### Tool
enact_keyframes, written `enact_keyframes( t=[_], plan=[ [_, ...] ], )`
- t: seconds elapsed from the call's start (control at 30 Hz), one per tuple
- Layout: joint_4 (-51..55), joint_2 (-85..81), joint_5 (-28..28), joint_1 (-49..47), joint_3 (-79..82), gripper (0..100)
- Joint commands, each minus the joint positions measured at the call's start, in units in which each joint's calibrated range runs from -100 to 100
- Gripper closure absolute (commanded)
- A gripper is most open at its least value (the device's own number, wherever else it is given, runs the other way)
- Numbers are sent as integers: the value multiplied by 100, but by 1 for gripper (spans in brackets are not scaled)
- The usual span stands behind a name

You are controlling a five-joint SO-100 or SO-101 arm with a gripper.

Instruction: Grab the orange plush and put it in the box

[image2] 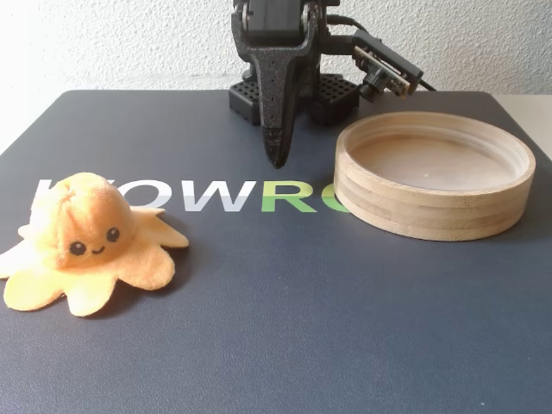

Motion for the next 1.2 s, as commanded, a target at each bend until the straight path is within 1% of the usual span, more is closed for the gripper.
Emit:
enact_keyframes(
  t=[0.0,0.8,1.03,1.13,1.17],
  plan=[
    [15,-28,6,1,72,99],
    [7,-28,11,-74,26,99],
    [67,133,37,-104,-1053,98],
    [67,951,37,24,-1660,98],
    [-20,1676,37,68,-2050,98]
  ],
)
